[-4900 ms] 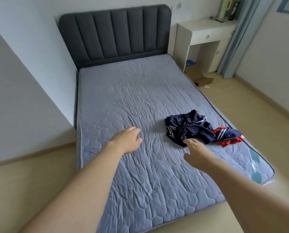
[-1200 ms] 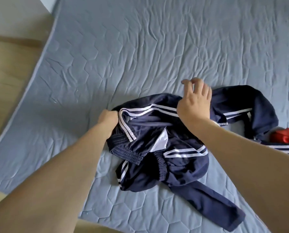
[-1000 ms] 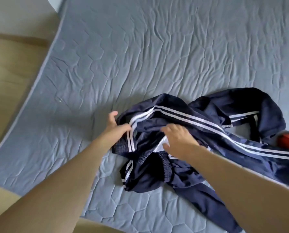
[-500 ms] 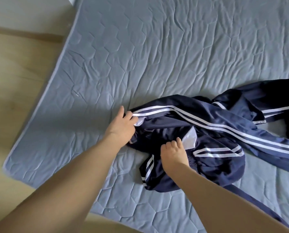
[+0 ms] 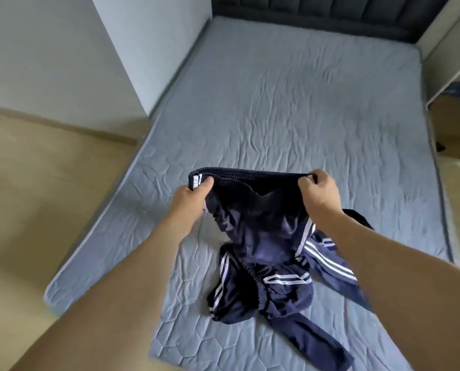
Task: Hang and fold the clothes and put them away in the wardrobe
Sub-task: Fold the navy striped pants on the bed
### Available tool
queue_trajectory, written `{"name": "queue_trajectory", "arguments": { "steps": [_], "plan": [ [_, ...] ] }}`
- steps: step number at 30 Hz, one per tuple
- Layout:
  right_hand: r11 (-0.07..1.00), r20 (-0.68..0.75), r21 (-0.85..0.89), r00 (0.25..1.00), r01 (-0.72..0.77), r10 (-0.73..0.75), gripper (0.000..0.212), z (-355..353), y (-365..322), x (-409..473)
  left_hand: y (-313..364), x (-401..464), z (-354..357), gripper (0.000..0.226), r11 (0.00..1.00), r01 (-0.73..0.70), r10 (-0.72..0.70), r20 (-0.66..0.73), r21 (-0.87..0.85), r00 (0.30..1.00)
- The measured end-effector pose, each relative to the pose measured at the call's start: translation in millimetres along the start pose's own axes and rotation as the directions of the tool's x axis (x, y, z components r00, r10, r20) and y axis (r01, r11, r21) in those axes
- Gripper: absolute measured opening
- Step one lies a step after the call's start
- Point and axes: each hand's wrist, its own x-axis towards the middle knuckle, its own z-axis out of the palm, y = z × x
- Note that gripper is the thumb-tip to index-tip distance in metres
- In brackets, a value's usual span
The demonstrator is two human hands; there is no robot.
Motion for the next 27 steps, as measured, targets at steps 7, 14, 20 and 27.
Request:
{"name": "queue_trajectory", "arguments": {
  "steps": [7,14,20,27],
  "plan": [
    [0.873,0.219,-0.190,0.886,0.449,-0.408,0.078,-180.2,-186.1,-83.1,209.2,-142.5,-71.4,0.036,0.929,-0.275,0.234,-0.182,-0.249,0.955],
    [0.737,0.036,-0.316,0.784,0.598,-0.620,0.035,-313.5,-313.7,-138.9,349.2,-259.5,-165.2,0.035,0.725,-0.685,0.687,-0.127,0.064,0.715],
    [0.886,0.399,0.387,0.820,0.254,-0.409,0.042,-382.8,-403.2,-191.3,417.4,-320.2,-220.8,0.034,0.638,-0.759,0.770,-0.131,0.130,0.625],
    [0.832,0.264,0.488,0.865,0.262,-0.427,0.038,-384.4,-433.1,-193.1,425.4,-349.6,-285.4,0.045,0.736,-0.647,0.673,0.319,-0.199,0.667]
  ]
}}
